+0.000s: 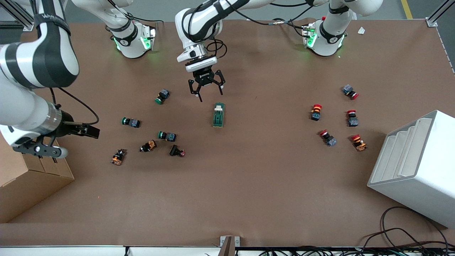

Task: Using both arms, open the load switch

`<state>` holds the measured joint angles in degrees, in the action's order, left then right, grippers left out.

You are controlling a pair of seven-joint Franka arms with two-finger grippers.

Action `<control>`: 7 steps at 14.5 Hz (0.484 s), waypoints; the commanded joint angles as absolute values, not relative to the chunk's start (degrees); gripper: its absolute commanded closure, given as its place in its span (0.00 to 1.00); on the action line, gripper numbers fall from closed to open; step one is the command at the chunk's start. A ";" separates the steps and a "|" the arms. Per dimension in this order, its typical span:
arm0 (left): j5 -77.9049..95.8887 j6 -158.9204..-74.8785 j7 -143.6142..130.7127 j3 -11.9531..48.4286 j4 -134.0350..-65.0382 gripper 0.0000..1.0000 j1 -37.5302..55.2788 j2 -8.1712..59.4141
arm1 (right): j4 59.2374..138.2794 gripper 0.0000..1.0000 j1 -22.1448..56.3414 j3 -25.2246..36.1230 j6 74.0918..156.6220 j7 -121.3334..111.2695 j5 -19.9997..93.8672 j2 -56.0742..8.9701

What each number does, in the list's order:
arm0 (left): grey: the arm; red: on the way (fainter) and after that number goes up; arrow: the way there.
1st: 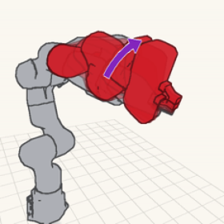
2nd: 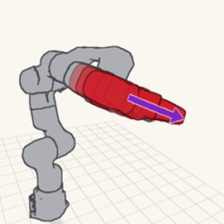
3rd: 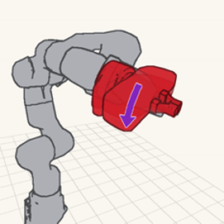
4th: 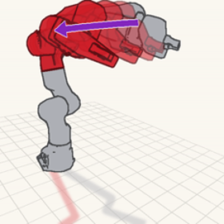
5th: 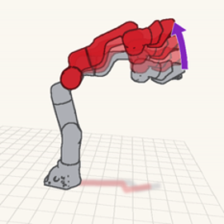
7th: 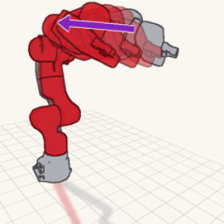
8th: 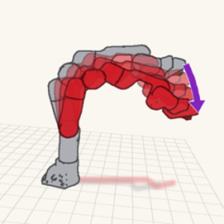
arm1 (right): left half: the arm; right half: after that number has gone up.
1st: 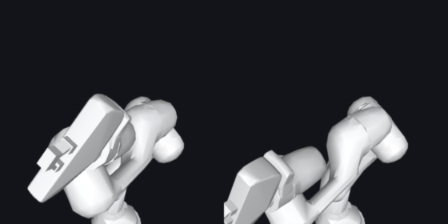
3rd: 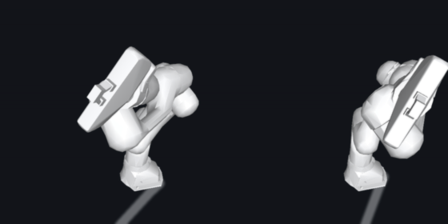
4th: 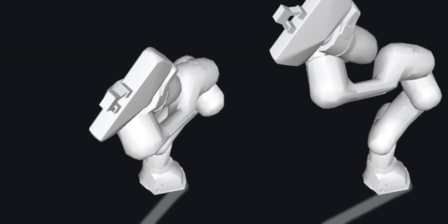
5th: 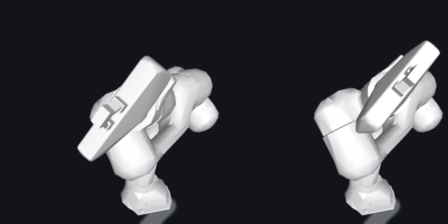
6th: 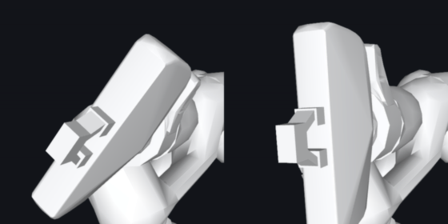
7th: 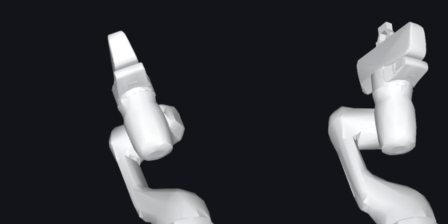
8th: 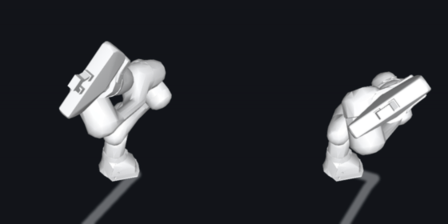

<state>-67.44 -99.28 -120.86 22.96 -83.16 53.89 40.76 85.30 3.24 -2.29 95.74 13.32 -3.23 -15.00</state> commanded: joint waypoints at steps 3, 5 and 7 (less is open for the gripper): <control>-48.90 -99.40 -98.24 23.56 -82.44 0.00 40.46 27.71 | 92.27 0.00 -2.02 -3.52 96.94 4.76 -4.31 -7.40; -41.60 -99.40 -84.09 23.56 -81.92 0.00 33.69 23.66 | 95.08 0.00 -2.55 -3.52 97.03 4.48 -4.31 -4.58; -36.76 -99.40 -72.48 23.47 -81.56 0.00 26.93 20.32 | 97.37 0.00 -2.20 -3.34 96.77 4.57 -4.22 -1.77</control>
<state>-41.26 -99.07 -81.59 22.95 -80.67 32.25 23.67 91.61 -1.72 -2.33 95.72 4.96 -3.37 -7.18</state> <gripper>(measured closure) 0.000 0.000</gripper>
